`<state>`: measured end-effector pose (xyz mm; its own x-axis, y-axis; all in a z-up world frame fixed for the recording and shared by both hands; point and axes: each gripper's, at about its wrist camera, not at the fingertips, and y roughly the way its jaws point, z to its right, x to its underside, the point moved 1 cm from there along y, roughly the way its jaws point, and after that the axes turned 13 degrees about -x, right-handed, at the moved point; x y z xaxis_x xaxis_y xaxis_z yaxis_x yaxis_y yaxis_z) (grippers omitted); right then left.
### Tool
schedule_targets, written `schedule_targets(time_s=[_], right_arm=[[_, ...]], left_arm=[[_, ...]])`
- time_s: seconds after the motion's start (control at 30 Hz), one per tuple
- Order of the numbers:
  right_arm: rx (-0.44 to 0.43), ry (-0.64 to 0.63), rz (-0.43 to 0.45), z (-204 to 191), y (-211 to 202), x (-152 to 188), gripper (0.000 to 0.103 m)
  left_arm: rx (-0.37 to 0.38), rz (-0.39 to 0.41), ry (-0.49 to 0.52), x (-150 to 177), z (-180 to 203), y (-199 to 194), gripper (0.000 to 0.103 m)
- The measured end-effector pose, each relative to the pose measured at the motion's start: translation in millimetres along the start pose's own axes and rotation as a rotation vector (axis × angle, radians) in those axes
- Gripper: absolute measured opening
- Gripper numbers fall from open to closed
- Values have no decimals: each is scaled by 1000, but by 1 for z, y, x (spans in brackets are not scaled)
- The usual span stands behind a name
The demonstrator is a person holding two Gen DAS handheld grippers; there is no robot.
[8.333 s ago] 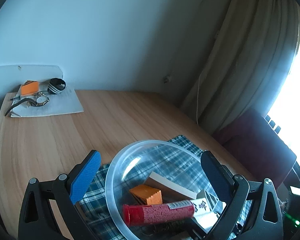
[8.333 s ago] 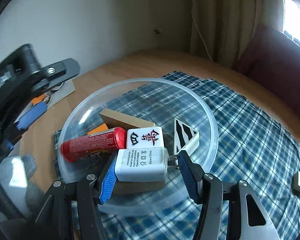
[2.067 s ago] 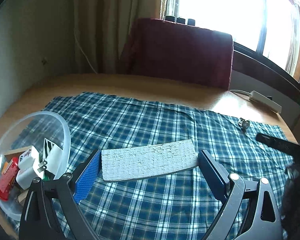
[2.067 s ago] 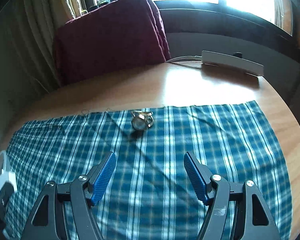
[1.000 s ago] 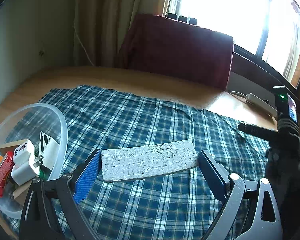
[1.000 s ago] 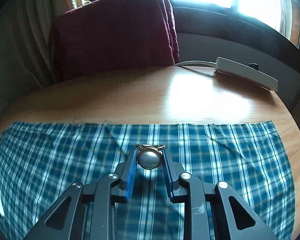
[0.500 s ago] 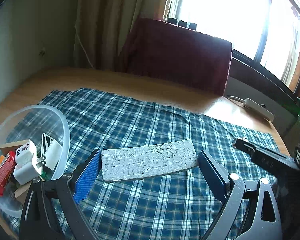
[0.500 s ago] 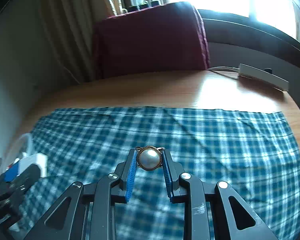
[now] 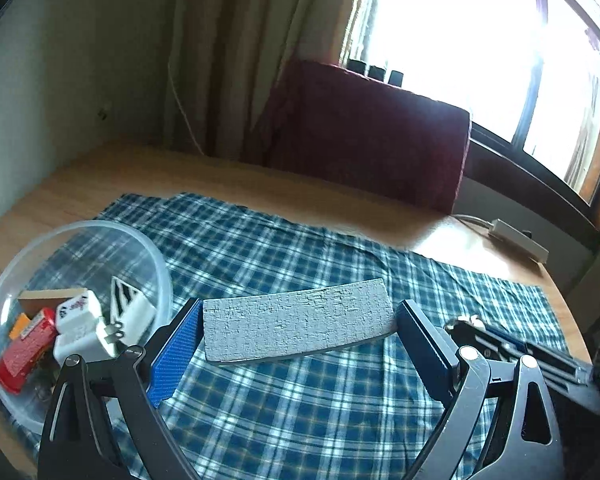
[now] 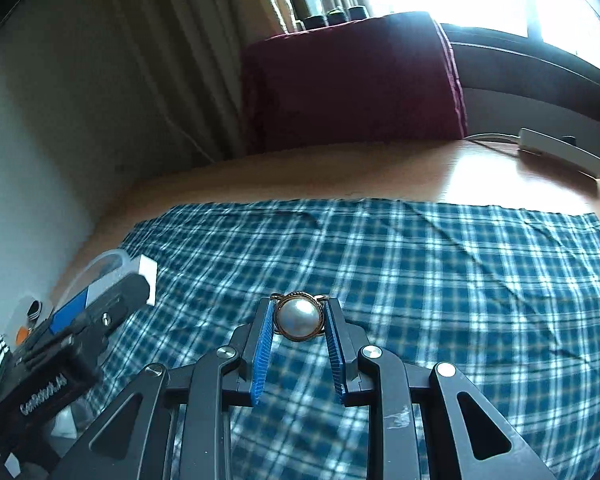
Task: Organize rigid objects
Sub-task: 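Carry the white block into the clear bowl with the left tool and release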
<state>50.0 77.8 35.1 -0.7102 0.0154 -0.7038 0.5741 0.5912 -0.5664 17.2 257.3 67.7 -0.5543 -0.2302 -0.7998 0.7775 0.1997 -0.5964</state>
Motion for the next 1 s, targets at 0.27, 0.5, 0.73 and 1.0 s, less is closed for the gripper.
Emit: schedule_targets(time_s=[0.27, 0.5, 0.73, 1.0], right_arm=[[-41, -19, -13, -26, 8, 4, 27], [-77, -56, -27, -57, 16, 4, 27], [-121, -105, -49, -86, 30, 3, 27], [-176, -163, -70, -123, 48, -3, 27]], left_arm=[[-44, 35, -60, -6, -30, -2, 95], [-108, 76, -120, -9, -67, -6, 95], [-205, 130, -180, -11, -108, -11, 95], [-314, 171, -246, -11, -160, -13, 95]])
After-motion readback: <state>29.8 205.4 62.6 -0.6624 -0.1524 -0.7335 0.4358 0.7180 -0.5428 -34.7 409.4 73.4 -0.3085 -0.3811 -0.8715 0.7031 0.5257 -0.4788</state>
